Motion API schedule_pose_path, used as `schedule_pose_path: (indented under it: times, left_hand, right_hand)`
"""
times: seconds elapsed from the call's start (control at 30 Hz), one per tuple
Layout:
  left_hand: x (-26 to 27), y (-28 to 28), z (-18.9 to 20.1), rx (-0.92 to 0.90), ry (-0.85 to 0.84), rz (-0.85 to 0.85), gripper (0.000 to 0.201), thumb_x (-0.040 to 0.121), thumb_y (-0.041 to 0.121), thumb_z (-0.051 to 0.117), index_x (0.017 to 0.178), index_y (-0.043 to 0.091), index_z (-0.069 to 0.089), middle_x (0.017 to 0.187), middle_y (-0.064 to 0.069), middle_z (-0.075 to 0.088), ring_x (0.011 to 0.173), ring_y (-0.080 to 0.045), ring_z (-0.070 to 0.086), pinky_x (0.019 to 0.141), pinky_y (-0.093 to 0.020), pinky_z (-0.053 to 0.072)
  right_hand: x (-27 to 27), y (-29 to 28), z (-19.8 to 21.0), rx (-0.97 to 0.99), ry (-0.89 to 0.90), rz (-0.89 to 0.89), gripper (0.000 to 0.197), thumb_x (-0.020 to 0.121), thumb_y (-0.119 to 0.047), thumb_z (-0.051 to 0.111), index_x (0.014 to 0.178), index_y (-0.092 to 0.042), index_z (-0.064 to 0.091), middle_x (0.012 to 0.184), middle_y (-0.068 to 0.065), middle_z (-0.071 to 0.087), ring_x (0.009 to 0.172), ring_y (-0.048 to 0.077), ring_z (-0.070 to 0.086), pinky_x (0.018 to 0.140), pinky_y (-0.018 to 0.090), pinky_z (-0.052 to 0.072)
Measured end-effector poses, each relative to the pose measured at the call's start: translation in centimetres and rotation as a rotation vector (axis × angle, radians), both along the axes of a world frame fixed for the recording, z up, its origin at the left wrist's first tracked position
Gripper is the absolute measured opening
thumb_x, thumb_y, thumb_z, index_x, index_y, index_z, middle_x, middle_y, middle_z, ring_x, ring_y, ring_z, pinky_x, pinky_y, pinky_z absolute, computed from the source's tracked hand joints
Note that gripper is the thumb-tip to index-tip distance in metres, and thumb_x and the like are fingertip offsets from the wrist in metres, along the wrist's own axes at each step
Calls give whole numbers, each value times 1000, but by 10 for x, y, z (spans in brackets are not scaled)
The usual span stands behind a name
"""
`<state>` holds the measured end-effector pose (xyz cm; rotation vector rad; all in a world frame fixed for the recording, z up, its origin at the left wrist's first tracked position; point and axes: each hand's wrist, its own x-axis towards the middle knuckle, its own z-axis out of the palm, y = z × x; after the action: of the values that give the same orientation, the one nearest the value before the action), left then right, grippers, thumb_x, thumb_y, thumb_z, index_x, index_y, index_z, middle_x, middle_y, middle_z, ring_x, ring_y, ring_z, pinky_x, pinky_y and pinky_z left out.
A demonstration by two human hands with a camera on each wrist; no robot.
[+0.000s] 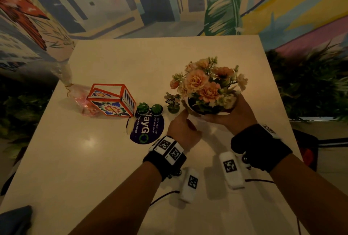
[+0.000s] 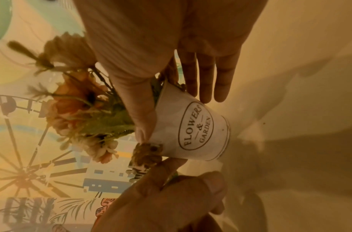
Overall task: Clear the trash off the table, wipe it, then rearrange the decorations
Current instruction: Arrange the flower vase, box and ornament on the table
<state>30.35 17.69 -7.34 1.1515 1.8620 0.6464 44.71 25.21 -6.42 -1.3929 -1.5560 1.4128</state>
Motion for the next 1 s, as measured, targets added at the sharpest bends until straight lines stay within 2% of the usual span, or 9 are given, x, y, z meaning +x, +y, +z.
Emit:
schedule_pose_path:
  times: [0.07,0.13,0.2,0.3,0.53,0.73,0.87,0.9,1.0]
  left_hand:
    - [0,3,0,-20,-58,21,50,74,13,72,116,19,47,66,-4,65,55,-22,61,51,-26,48]
    - [-1,6,1,-46,-88,10,55,73,10,72,119,20,45,63,-7,65,50,-21,59,48,-28,50]
    - [-1,10,2,-75,-106,-24,60,73,8,72,123,20,42,71,-16,68,54,-24,61,52,-33,54]
    - [-3,15,1,-92,-139,-58,69,73,4,71,131,21,38,83,-24,69,55,-25,60,53,-35,54]
    - [2,4,-6,-88,-169,-60,89,72,3,71,145,17,23,79,-18,70,49,-18,59,51,-29,50]
    - [-2,5,-8,-74,-181,-28,93,73,0,70,147,20,18,80,-21,69,50,-21,59,52,-35,54]
    - [-4,4,-4,-70,-181,-23,91,73,2,71,145,23,20,80,-20,68,50,-20,59,52,-33,53]
    - [-4,5,-3,-68,-170,-25,88,73,1,70,144,21,22,79,-19,68,51,-21,59,53,-34,54]
    - [-5,6,-4,-64,-180,-27,88,73,0,70,145,20,21,76,-20,67,51,-23,58,53,-35,53]
  right_hand:
    - [1,-3,3,-16,14,8,83,49,-12,91,121,-15,51,111,-6,63,102,12,60,91,35,52]
    - [4,-4,2,-8,39,21,81,52,-2,88,120,-20,49,108,-11,61,106,11,58,94,35,50]
    - [7,-2,-2,12,31,8,86,49,-7,90,123,-19,49,114,-9,62,110,11,58,97,38,49]
    - [8,-2,-1,7,26,-27,99,39,-29,92,127,-21,47,121,-7,61,113,11,57,99,41,48]
    - [4,-1,-13,-1,13,-36,107,29,-58,88,124,-27,51,123,-6,63,115,14,59,97,46,49]
    - [-7,1,-14,-8,-22,-42,106,32,-51,90,126,-25,47,124,-6,61,115,15,58,98,44,49]
    - [-12,4,-14,-47,22,-43,87,52,-15,90,128,-13,46,126,2,60,116,20,57,94,36,48]
    - [-12,4,-12,-55,25,-36,87,53,-15,90,127,-13,46,125,2,60,116,20,57,94,36,48]
    - [-11,5,-18,-49,5,-44,101,36,-45,91,124,-21,49,123,-4,62,113,16,59,96,44,49]
